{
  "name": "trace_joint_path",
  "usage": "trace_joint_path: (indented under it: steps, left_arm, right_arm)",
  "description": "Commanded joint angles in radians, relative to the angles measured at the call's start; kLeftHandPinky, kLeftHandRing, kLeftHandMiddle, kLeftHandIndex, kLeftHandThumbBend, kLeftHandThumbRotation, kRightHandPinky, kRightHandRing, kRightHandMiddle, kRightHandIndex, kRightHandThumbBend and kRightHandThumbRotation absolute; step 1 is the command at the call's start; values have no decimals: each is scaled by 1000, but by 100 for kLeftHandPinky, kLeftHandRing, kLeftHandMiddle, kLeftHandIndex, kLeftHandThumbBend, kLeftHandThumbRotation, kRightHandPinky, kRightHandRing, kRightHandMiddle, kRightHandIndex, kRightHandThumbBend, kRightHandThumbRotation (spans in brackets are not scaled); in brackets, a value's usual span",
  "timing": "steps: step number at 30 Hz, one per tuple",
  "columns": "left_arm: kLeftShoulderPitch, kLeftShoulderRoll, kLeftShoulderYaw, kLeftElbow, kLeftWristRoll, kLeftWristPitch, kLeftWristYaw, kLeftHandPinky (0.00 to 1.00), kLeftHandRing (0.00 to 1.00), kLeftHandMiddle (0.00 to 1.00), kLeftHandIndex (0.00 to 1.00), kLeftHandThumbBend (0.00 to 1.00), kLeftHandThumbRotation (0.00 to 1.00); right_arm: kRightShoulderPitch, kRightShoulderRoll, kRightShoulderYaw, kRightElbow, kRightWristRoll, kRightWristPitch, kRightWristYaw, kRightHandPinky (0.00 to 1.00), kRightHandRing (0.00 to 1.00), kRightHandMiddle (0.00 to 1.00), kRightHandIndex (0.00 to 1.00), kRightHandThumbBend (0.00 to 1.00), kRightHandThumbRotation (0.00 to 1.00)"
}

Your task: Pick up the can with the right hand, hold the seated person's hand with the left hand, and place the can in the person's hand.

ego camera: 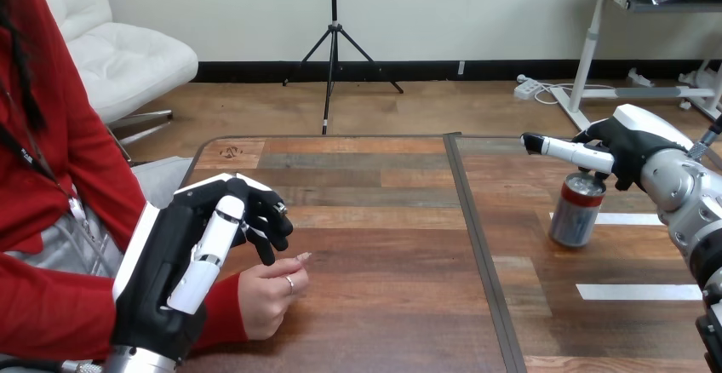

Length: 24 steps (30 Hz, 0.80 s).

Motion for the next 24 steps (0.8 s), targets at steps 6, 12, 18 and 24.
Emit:
trace_joint_path:
  steps: [6,12,18,24]
  left_arm:
    - [-33,16,20,-33,-7,-33,-3,29,40,44,44,12,77]
    - [-38,19,22,-25,-4,-44,-5,29,40,44,43,9,77]
    - [-37,17,23,-30,-5,-35,0,29,40,44,43,10,77]
    - [-41,16,23,-26,-13,-35,-5,29,39,44,43,10,77]
  right_arm:
    - [4,33,2,8,11,14,56,65,77,78,78,100,100]
    - [3,35,8,7,4,20,71,75,81,82,78,100,100]
    - [5,36,7,5,6,19,72,78,82,81,77,100,100]
    - [6,34,10,3,3,15,64,77,80,79,75,100,100]
